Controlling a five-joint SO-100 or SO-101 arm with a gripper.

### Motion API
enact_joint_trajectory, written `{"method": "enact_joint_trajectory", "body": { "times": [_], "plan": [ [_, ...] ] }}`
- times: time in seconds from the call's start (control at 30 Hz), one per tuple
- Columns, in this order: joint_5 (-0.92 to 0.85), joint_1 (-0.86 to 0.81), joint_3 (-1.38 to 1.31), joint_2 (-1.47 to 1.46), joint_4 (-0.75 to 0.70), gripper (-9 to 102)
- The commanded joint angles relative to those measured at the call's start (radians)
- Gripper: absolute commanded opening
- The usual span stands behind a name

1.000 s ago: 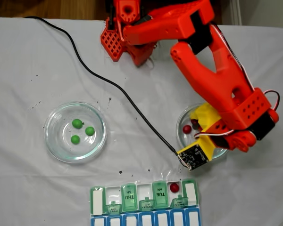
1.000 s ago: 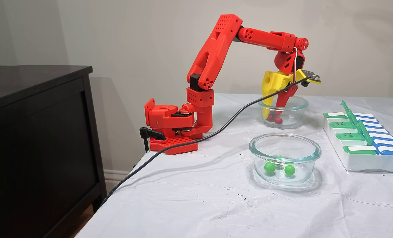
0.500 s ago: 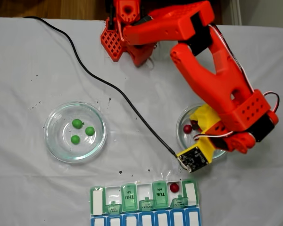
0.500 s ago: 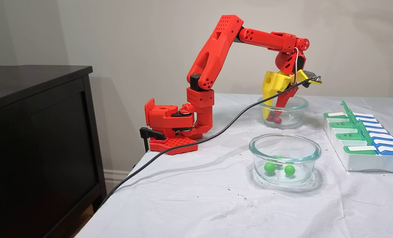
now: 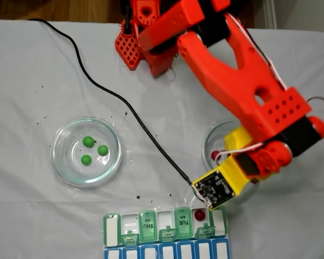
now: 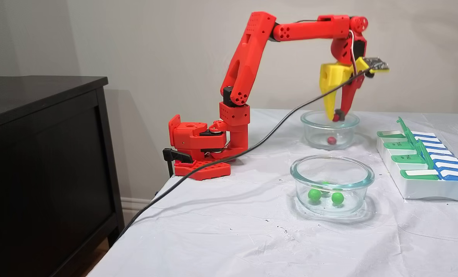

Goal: Sort medicines into box.

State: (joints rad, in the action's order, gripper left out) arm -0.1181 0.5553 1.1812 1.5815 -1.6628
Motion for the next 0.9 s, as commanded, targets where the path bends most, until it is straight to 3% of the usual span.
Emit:
{"method": "enact_joint_trajectory", "body": {
  "times": [0.0,0.1,0.23,0.33,0.63,0.87],
  "plan": [
    [-0.021,-0.018,-0.098,0.160,-0.003,0],
    [-0.043,-0.038,-0.083,0.166,0.025,0],
    [-0.064,-0.080,0.143,0.281,0.273,0],
    [-0.095,-0.120,0.227,0.305,0.379,0],
    [-0.272,-0.321,0.313,0.374,0.502,0],
    [-0.419,-0.451,0.368,0.410,0.489,0]
  ]
}}
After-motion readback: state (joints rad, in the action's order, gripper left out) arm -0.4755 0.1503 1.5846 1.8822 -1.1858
